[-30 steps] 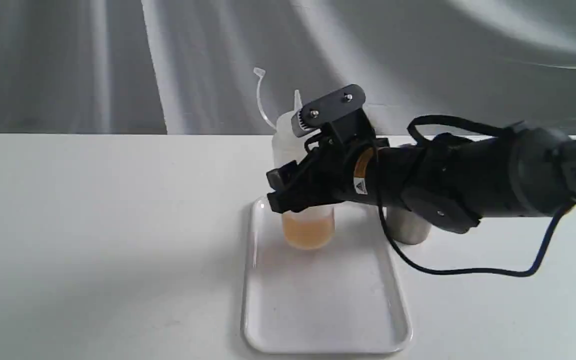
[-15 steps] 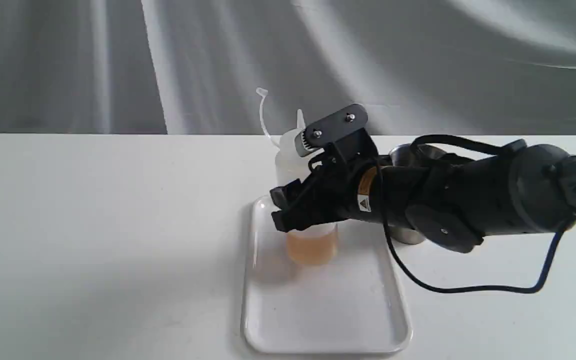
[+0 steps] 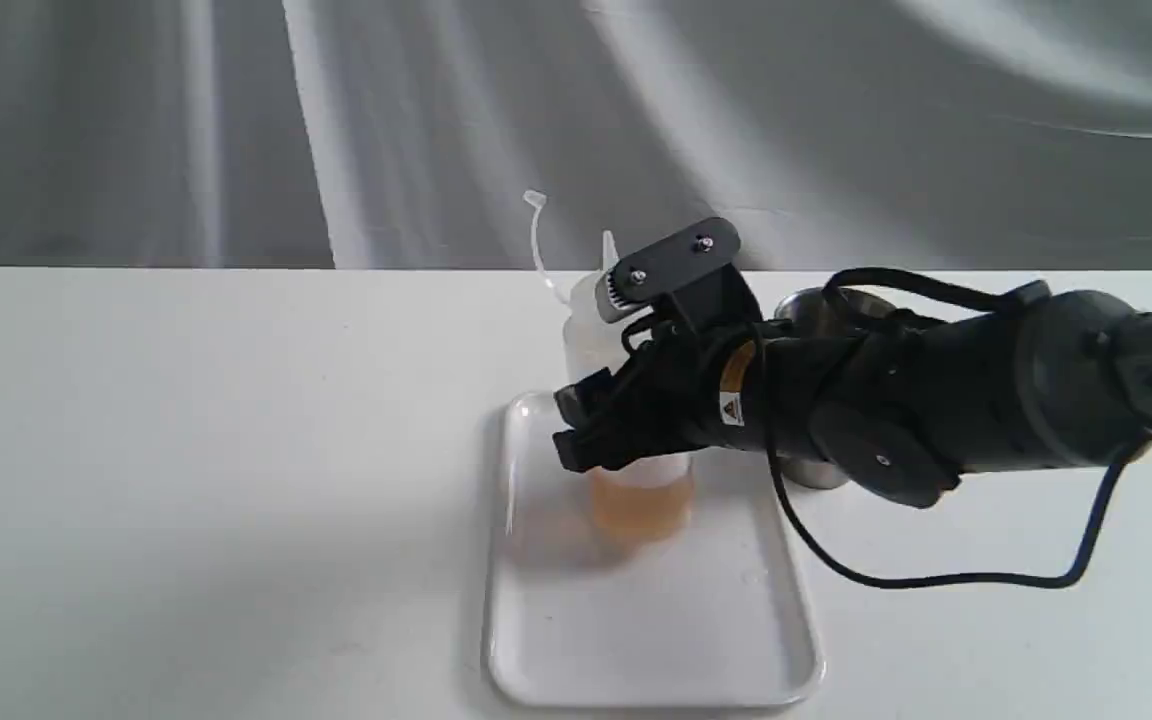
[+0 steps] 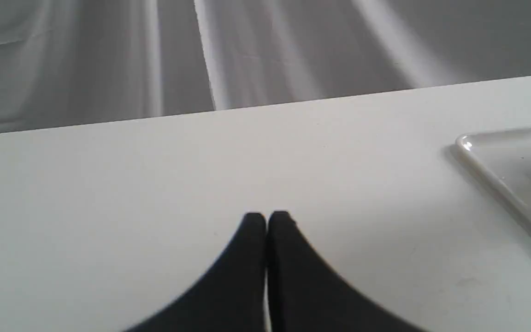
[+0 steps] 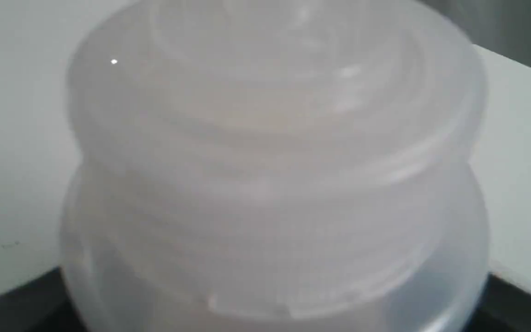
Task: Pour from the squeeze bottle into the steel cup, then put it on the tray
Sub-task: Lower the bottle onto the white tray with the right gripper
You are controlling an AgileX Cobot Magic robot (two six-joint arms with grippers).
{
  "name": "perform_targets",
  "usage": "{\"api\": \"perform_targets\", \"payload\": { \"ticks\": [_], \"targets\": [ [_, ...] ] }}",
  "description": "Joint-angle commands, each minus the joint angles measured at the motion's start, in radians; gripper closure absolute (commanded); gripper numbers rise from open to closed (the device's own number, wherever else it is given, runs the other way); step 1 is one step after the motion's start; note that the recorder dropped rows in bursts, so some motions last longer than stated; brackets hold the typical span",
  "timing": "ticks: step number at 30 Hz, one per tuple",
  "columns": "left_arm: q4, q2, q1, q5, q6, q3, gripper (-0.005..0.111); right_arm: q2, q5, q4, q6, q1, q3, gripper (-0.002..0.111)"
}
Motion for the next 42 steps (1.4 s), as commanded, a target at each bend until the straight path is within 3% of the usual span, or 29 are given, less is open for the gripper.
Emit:
{"api": "perform_targets", "payload": {
  "ticks": [1, 18, 21, 29, 31, 42],
  "targets": [
    [-0.001, -0.003, -0.006, -0.007, -0.001, 0.004, 0.107, -0.009, 0.004, 0.023, -0.021, 0.003, 0.001, 0.106],
    [-0.001, -0.003, -0.006, -0.007, -0.001, 0.004, 0.107, -0.009, 0.018, 0.044, -0.023, 0.003, 0.001, 0.102],
    [-0.001, -0.003, -0.006, -0.007, -0.001, 0.004, 0.107, -0.009, 0.018, 0.065, -0.023, 0.003, 0.001, 0.09],
    [-0.001, -0.003, -0.006, -0.007, -0.003, 0.004, 0.107, -0.009, 0.067, 0.068, -0.023, 0.003, 0.001, 0.031],
    [-0.001, -0.003, -0.006, -0.007, -0.003, 0.004, 0.107, -0.009, 0.084, 0.068, -0.023, 0.003, 0.001, 0.024],
    [-0.001, -0.003, -0.006, -0.007, -0.001, 0.004, 0.107, -0.019, 0.085, 0.053, -0.023, 0.003, 0.001, 0.02]
  ]
}}
